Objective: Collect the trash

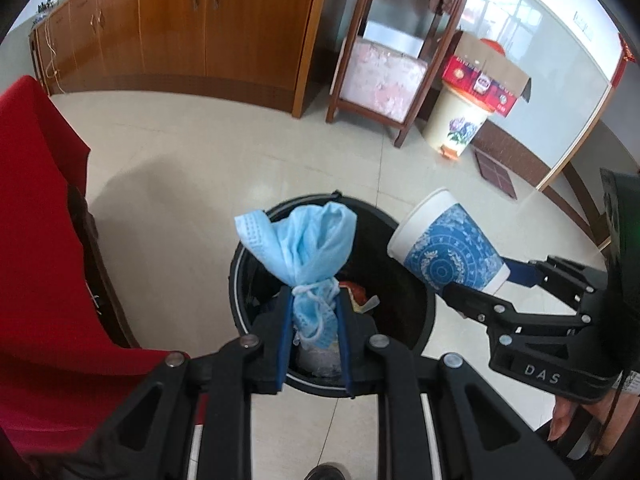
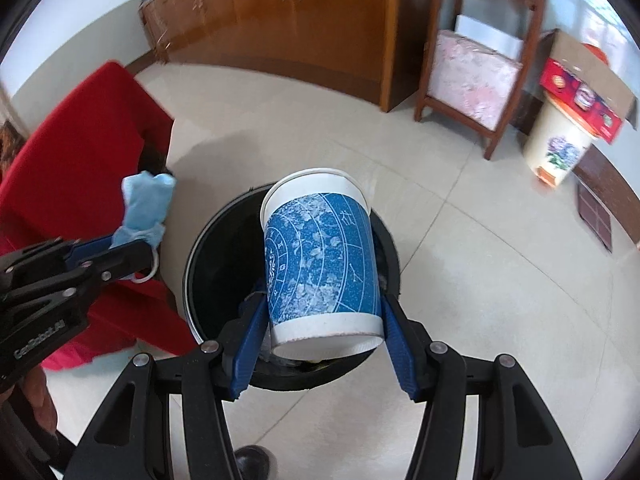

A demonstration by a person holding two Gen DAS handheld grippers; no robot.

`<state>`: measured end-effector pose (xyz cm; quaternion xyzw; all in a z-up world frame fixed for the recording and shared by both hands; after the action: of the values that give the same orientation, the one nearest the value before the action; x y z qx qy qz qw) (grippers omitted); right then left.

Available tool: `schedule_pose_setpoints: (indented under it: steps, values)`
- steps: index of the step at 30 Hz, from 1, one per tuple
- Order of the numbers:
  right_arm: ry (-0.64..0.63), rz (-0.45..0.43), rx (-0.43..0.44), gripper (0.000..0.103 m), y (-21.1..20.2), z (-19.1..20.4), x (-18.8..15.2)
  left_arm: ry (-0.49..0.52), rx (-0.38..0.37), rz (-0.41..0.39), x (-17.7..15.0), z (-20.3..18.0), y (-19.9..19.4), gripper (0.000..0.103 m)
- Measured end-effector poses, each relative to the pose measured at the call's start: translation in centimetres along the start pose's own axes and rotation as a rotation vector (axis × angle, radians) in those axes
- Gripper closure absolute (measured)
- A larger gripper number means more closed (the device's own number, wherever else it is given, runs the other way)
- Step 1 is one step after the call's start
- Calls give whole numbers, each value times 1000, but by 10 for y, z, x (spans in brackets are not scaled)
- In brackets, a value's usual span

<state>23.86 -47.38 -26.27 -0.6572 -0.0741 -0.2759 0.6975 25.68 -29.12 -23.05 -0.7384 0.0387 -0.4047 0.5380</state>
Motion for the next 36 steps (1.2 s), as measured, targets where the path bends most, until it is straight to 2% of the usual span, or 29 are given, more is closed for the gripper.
schedule_pose_setpoints:
  steps: [3,6,7,8,9,10,12,15,19,22,29,36]
  values:
    - [-38,39,11,44,20,1,1,-13,-7,20,-3,3,13,81]
    - [-73,75,27,43,39,3,-2,-34,-48,20,-6,3,26,73]
    - [-85,90,40,43,44,5,-4,-31,-38,-1,-8,4,28,59]
    - [-96,100,54,35,48,7,-6,-37,1,-7,-11,8,27,30]
    - [-113,100,36,24,53,7,-9,-63,50,-32,-15,15,21,17]
    - [-113,85,-12,0,55,3,-11,-84,91,-57,-20,21,13,6]
    - [-91,76,-40,0,56,-4,-15,-101,162,-61,-28,30,1,4]
    - [-64,29,-82,0,47,-11,-11,-126,218,-65,-36,40,-16,4]
    - [-13,-89,-141,0,13,-15,-1,-133,269,-117,-37,44,-54,2]
    - [34,-179,-170,0,-20,-12,1,-129,278,-159,-33,44,-81,2]
    - [81,-260,-126,0,-78,15,-12,-103,303,-219,-33,36,-135,2]
    - [74,-290,-85,0,-141,48,-30,-101,328,-244,-44,35,-170,2]
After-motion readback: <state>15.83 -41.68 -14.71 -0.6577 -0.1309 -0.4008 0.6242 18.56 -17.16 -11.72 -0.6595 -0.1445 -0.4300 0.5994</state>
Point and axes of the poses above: each gripper's, at about its wrist camera, not at the fingertips, and y roughly the way its jaws point, z to its left, x to its top, the point moved 6 cm from there along y, roughly the way its jaws point, and after that the axes turned 10 degrees about y, right-handed, at the moved point
